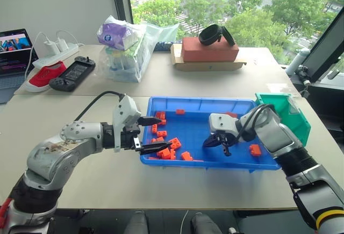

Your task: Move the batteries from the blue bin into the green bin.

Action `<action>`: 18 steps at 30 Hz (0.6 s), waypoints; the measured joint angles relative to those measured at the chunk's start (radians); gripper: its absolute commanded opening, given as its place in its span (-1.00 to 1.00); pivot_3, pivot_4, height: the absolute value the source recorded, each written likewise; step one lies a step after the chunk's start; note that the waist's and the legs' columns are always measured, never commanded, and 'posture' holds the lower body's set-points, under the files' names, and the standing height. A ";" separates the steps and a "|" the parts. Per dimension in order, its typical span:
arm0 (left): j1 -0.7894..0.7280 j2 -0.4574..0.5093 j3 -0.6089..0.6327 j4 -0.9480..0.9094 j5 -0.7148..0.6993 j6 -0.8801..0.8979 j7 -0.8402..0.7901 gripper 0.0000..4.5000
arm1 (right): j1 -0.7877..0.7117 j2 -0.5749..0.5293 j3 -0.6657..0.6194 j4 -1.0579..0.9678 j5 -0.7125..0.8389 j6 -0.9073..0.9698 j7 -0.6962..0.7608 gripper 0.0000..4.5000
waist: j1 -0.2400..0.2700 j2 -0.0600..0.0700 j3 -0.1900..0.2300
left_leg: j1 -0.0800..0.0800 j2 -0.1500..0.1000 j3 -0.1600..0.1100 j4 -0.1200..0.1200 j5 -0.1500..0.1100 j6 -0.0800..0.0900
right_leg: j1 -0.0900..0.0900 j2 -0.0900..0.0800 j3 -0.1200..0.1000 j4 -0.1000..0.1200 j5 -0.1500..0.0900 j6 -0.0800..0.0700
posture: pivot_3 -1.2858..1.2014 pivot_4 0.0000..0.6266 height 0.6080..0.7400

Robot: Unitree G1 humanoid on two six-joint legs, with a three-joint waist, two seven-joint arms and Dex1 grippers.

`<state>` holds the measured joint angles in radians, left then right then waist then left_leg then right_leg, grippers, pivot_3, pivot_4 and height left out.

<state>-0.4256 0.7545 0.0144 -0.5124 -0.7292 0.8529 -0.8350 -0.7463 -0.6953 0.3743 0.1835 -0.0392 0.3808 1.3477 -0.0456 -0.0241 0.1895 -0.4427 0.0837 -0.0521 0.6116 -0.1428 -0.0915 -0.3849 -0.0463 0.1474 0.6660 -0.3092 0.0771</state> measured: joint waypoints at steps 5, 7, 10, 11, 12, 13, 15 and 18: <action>0.000 -0.005 -0.005 0.000 0.001 0.000 0.002 1.00 | -0.039 -0.019 -0.066 -0.006 0.062 0.094 -0.003 -0.51 | -0.001 0.000 0.000 | -0.001 0.000 0.000 0.000 0.000 0.000 | -0.001 0.000 0.000 0.000 0.000 0.000 | 0.03 -0.52 1.00; 0.000 -0.006 -0.005 0.000 0.001 0.000 0.002 1.00 | -0.077 -0.051 -0.081 0.019 0.054 0.092 -0.019 -0.19 | 0.000 0.000 0.000 | -0.001 0.000 0.000 0.000 0.000 0.000 | -0.001 0.000 0.000 0.000 0.000 0.000 | 0.03 -0.52 1.00; 0.000 -0.008 -0.005 -0.001 0.002 0.000 0.003 1.00 | -0.102 -0.055 -0.086 0.076 0.033 0.069 -0.062 0.25 | -0.001 0.000 0.000 | -0.001 0.000 0.000 -0.001 0.000 0.000 | -0.001 0.000 0.000 -0.001 0.000 0.000 | 0.03 -0.52 1.00; 0.000 -0.010 -0.005 -0.001 0.001 0.000 0.004 1.00 | -0.105 -0.048 -0.086 0.101 0.023 0.056 -0.077 0.40 | -0.002 0.000 0.000 | -0.001 0.000 0.000 -0.001 0.000 0.000 | -0.001 0.000 0.000 -0.001 0.000 0.000 | 0.03 -0.52 1.00; 0.000 -0.012 -0.006 -0.001 0.002 0.000 0.004 1.00 | -0.107 -0.040 -0.084 0.130 0.014 0.032 -0.094 0.54 | -0.002 0.000 0.000 | -0.001 0.000 0.000 -0.001 0.000 0.000 | -0.001 0.000 0.000 -0.001 0.000 0.000 | 0.03 -0.52 1.00; -0.001 -0.014 -0.008 0.000 0.002 0.000 0.004 1.00 | -0.115 -0.029 -0.076 0.165 0.001 0.006 -0.109 0.54 | -0.004 0.000 0.000 | -0.001 0.000 0.000 -0.001 0.000 0.000 | -0.002 0.000 0.000 -0.001 0.000 0.000 | 0.03 -0.52 1.00; -0.008 -0.015 -0.016 0.000 0.003 0.000 0.004 1.00 | -0.136 -0.011 -0.055 0.223 -0.021 -0.034 -0.109 0.54 | -0.005 0.000 0.000 | -0.001 0.000 0.000 -0.001 0.000 0.000 | -0.002 0.000 0.000 -0.001 0.000 0.000 | 0.03 -0.52 1.00; -0.013 -0.015 -0.017 0.002 0.003 0.000 0.004 1.00 | -0.157 0.002 -0.027 0.272 -0.040 -0.085 -0.084 0.54 | -0.004 0.000 0.000 | -0.001 0.000 0.000 -0.002 0.000 0.000 | -0.002 0.000 0.000 -0.001 0.000 0.000 | 0.03 -0.52 1.00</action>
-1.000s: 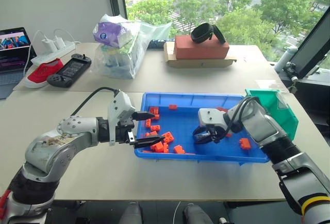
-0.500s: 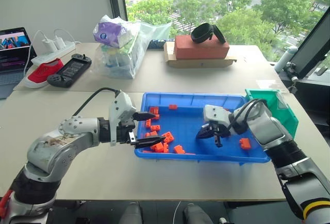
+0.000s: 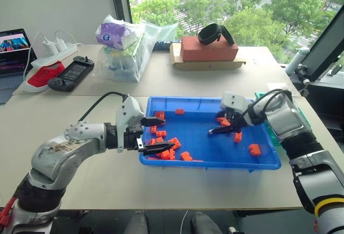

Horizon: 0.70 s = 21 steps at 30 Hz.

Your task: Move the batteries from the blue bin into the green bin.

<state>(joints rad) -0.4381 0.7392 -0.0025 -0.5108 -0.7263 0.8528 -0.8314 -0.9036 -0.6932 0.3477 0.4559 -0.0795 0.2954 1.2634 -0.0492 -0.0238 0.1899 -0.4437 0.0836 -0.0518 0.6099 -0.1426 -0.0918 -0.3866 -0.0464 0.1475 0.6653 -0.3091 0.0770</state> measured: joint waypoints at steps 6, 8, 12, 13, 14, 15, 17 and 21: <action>0.006 0.007 0.000 -0.016 0.000 0.001 0.007 1.00 | -0.027 0.020 0.027 0.097 -0.028 -0.049 0.036 0.37 | 0.001 0.000 0.000 | 0.000 0.000 0.000 0.000 0.000 0.000 | 0.000 0.000 0.000 0.000 0.000 0.000 | 0.03 -0.52 1.00; 0.006 0.014 0.000 -0.025 0.000 0.001 0.012 1.00 | -0.027 0.020 0.028 0.108 -0.033 -0.051 0.046 0.16 | 0.001 0.000 0.000 | 0.000 0.000 0.000 0.000 0.000 0.000 | 0.000 0.000 0.000 0.000 0.000 0.000 | 0.03 -0.52 1.00; 0.010 0.025 0.000 -0.027 0.000 0.002 0.015 1.00 | -0.025 0.018 0.027 0.109 -0.033 -0.050 0.066 -0.47 | 0.000 0.000 0.000 | 0.000 0.000 0.000 0.000 0.000 0.000 | 0.000 0.000 0.000 0.000 0.000 0.000 | 0.03 -0.52 1.00; 0.010 0.025 0.000 -0.027 0.000 0.002 0.016 1.00 | -0.024 0.016 0.027 0.107 -0.033 -0.048 0.069 -0.63 | 0.000 0.000 0.000 | 0.000 0.000 0.000 0.000 0.000 0.000 | 0.000 0.000 0.000 0.000 0.000 0.000 | 0.03 -0.52 1.00; 0.011 0.025 0.000 -0.027 0.000 0.002 0.016 1.00 | -0.021 0.015 0.026 0.100 -0.032 -0.045 0.071 -0.78 | 0.001 0.000 0.000 | 0.000 0.000 0.000 0.000 0.000 0.000 | 0.000 0.000 0.000 0.000 0.000 0.000 | 0.03 -0.52 1.00; 0.011 0.025 0.000 -0.027 0.000 0.002 0.017 1.00 | -0.019 0.013 0.025 0.097 -0.032 -0.043 0.073 -0.88 | 0.001 0.000 0.000 | 0.000 0.000 0.000 0.000 0.000 0.000 | 0.000 0.000 0.000 0.000 0.000 0.000 | 0.03 -0.52 1.00; 0.014 0.025 -0.002 -0.028 0.000 0.002 0.017 1.00 | 0.008 0.009 -0.001 0.040 0.003 0.000 0.101 -0.89 | 0.002 0.000 0.000 | 0.000 0.000 0.000 0.000 0.000 0.000 | 0.000 0.000 0.000 0.000 0.000 0.000 | 0.03 -0.52 1.00; 0.013 0.025 -0.015 -0.028 0.000 0.002 0.014 1.00 | 0.023 -0.021 -0.055 -0.075 0.078 0.085 0.131 -0.89 | 0.003 0.001 0.001 | -0.001 0.000 0.000 0.000 0.000 -0.001 | 0.000 0.000 0.000 0.000 0.000 0.000 | 0.03 -0.52 1.00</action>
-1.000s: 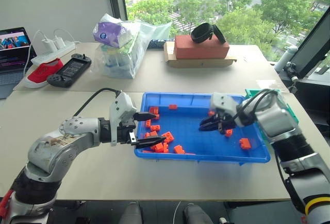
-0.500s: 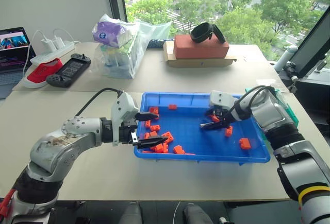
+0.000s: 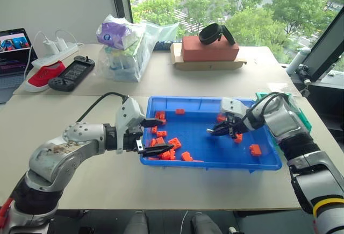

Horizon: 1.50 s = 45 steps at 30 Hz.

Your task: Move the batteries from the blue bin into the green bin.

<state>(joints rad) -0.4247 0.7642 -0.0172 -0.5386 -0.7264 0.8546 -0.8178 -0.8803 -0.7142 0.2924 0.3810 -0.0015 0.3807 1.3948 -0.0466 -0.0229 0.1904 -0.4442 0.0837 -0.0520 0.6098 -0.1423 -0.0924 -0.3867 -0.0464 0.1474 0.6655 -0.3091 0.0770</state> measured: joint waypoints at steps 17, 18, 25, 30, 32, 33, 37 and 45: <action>-0.037 -0.049 -0.001 0.074 0.017 -0.037 -0.005 1.00 | -0.208 -0.260 -0.140 0.324 -0.064 -0.084 -0.131 -0.89 | -0.005 0.000 0.000 | 0.000 0.000 0.001 -0.001 0.000 0.000 | -0.001 0.000 0.000 -0.001 0.000 0.000 | 0.03 -0.52 1.00; -0.037 -0.049 -0.001 0.077 0.020 -0.042 -0.006 1.00 | -0.218 -0.260 -0.130 0.386 -0.091 -0.109 -0.160 -0.89 | -0.009 0.000 0.000 | 0.000 0.000 0.001 -0.001 0.000 0.000 | -0.001 0.000 0.001 -0.001 0.000 0.000 | 0.03 -0.52 1.00; -0.008 -0.043 0.002 0.082 0.026 -0.047 -0.010 1.00 | -0.229 -0.258 -0.103 0.585 -0.193 -0.173 -0.313 -0.89 | -0.020 0.000 0.000 | 0.000 0.000 0.000 -0.002 0.000 0.000 | -0.001 0.000 0.001 -0.001 0.000 0.000 | 0.03 -0.52 1.00; -0.020 -0.043 0.002 0.087 0.039 -0.050 -0.018 1.00 | -0.166 -0.245 -0.086 0.621 -0.222 -0.177 -0.335 -0.89 | -0.022 0.001 0.000 | 0.000 -0.001 0.001 -0.001 0.001 -0.001 | -0.001 0.000 0.001 -0.001 0.000 0.000 | 0.03 -0.52 1.00; -0.029 -0.043 0.003 0.087 0.039 -0.050 -0.021 1.00 | -0.141 -0.244 -0.086 0.616 -0.222 -0.175 -0.333 -0.44 | -0.023 0.001 0.000 | 0.000 -0.001 0.001 -0.001 0.001 -0.001 | -0.001 0.000 0.001 0.000 0.000 0.000 | 0.03 -0.52 1.00; -0.030 -0.042 0.004 0.087 0.039 -0.050 -0.023 1.00 | -0.129 -0.244 -0.086 0.609 -0.222 -0.175 -0.334 -0.38 | -0.024 0.001 0.000 | 0.000 -0.001 0.000 -0.001 0.001 -0.001 | 0.000 0.000 0.001 0.000 0.000 0.000 | 0.03 -0.52 1.00; -0.029 -0.035 0.005 0.090 0.052 -0.073 -0.031 1.00 | -0.093 -0.245 -0.089 0.557 -0.220 -0.171 -0.325 0.28 | -0.024 0.001 0.001 | 0.000 -0.001 0.000 -0.001 0.001 -0.001 | 0.000 0.000 0.001 0.000 0.000 0.000 | 0.03 -0.52 1.00; -0.027 -0.035 0.009 0.120 0.065 -0.088 -0.030 1.00 | -0.089 -0.295 -0.119 0.385 -0.203 -0.101 -0.272 0.99 | -0.021 0.002 0.001 | 0.000 -0.001 0.000 -0.001 0.001 -0.001 | 0.000 0.000 0.001 0.000 0.000 0.000 | 0.03 -0.52 1.00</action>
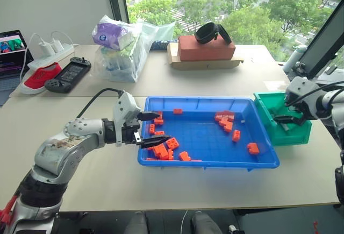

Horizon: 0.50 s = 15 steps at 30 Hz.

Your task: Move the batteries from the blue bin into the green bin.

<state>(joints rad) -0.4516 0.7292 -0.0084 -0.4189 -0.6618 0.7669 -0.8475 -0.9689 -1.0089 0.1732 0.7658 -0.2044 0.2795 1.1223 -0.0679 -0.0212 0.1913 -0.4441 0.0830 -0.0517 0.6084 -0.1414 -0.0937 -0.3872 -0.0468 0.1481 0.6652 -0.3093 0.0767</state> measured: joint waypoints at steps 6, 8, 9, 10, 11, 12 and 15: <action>0.012 -0.003 0.041 -0.001 -0.006 0.001 0.035 1.00 | 0.059 -0.040 -0.122 -0.185 0.140 0.067 0.094 0.99 | 0.000 0.000 0.000 | 0.000 0.000 0.000 0.000 0.000 0.000 | 0.000 0.000 0.000 0.000 0.000 0.000 | 0.03 -0.52 1.00; 0.018 -0.002 0.088 -0.001 -0.007 0.001 0.059 1.00 | 0.127 -0.038 -0.203 -0.260 0.234 0.069 0.132 0.99 | 0.000 0.000 0.000 | 0.000 0.000 0.000 0.000 0.000 0.000 | 0.001 0.000 0.000 0.000 0.000 0.000 | 0.03 -0.52 1.00; 0.032 -0.001 0.129 -0.005 0.002 -0.004 0.091 1.00 | 0.192 -0.022 -0.273 -0.326 0.299 0.075 0.138 0.99 | 0.000 0.000 0.000 | 0.000 0.000 -0.001 0.000 0.000 0.000 | 0.001 0.000 0.000 0.000 0.000 0.000 | 0.03 -0.52 1.00; 0.042 0.001 0.149 -0.005 0.013 -0.009 0.109 1.00 | 0.218 -0.008 -0.304 -0.351 0.327 0.081 0.133 0.99 | -0.001 0.000 0.000 | 0.000 0.000 -0.001 0.000 0.000 0.000 | 0.001 0.000 0.000 0.000 0.000 0.000 | 0.03 -0.52 1.00; 0.070 0.012 0.177 -0.005 0.034 -0.021 0.131 1.00 | 0.252 0.016 -0.350 -0.376 0.377 0.116 0.114 0.99 | -0.002 0.000 0.000 | 0.001 0.000 0.000 0.001 0.000 0.000 | 0.001 0.000 0.000 0.000 0.000 0.000 | 0.03 -0.52 1.00; 0.096 0.022 0.194 -0.006 0.044 -0.028 0.138 1.00 | 0.275 0.021 -0.369 -0.382 0.399 0.139 0.099 0.99 | -0.002 0.000 0.000 | 0.001 0.000 0.000 0.001 0.000 0.000 | 0.001 0.000 0.000 0.001 0.000 0.000 | 0.03 -0.52 1.00; 0.190 0.024 0.237 -0.007 0.072 -0.047 0.160 1.00 | 0.331 0.022 -0.399 -0.387 0.417 0.141 0.048 0.99 | 0.000 0.000 0.000 | 0.000 0.000 0.000 0.001 0.000 0.000 | 0.001 0.000 0.000 0.001 0.000 0.000 | 0.03 -0.52 1.00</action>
<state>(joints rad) -0.2612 0.7537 0.2291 -0.4258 -0.5899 0.7197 -0.6878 -0.6377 -0.9866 -0.2258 0.3787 0.2129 0.4200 1.1705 -0.0675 -0.0211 0.1911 -0.4436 0.0831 -0.0520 0.6098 -0.1415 -0.0935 -0.3861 -0.0468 0.1481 0.6660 -0.3092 0.0767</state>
